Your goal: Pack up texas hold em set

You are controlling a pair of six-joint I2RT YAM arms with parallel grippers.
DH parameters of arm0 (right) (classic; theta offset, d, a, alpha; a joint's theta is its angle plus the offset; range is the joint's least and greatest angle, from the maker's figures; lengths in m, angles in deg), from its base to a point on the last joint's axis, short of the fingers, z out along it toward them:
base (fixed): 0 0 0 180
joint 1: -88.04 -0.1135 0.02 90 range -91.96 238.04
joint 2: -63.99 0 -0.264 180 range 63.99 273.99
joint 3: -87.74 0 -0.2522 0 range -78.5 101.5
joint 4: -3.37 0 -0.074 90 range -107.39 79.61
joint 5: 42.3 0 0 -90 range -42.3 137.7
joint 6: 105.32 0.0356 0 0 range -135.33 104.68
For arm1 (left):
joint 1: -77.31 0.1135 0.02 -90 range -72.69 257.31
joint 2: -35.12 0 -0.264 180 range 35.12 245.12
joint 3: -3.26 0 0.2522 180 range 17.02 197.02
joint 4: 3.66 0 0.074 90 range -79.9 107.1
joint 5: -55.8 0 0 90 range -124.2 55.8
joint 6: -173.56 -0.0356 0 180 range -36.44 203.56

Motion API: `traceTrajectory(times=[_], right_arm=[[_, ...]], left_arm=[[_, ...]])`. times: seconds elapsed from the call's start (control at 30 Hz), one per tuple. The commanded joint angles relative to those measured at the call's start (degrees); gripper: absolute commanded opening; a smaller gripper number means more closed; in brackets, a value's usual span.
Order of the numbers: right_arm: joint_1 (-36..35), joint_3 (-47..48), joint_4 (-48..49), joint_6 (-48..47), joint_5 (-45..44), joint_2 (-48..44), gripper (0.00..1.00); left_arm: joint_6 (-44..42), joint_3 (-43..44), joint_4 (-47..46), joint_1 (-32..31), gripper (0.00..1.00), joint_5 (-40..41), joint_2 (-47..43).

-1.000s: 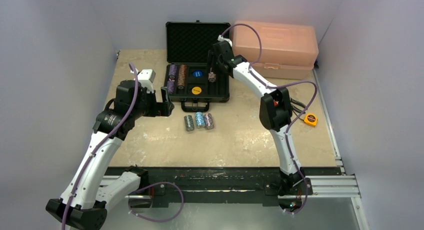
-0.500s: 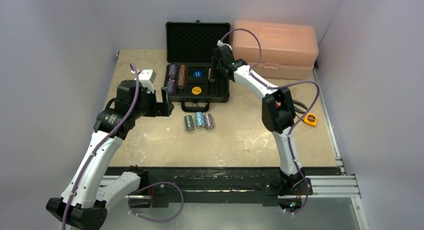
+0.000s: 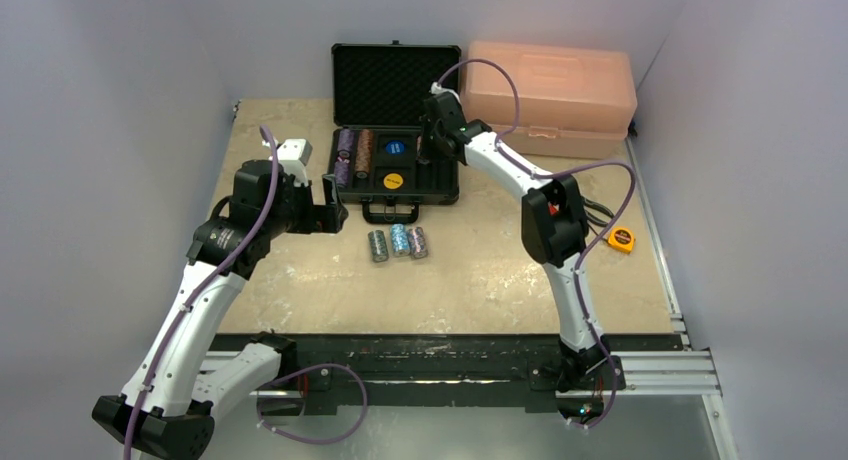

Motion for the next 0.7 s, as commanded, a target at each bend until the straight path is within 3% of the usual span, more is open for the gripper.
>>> traceTrajectory(times=[0.0,0.67], right_arm=[[-0.2,2.0,1.5,0.8,-0.9,1.5,0.20],[0.4,13.4,-0.6,-0.9,-0.6,9.6,0.19]], left_arm=[[-1.1,0.9,-1.1,0.2,0.99,-0.3,0.0],[-1.1,0.9,-1.0,0.2,0.99,-0.9,0.7]])
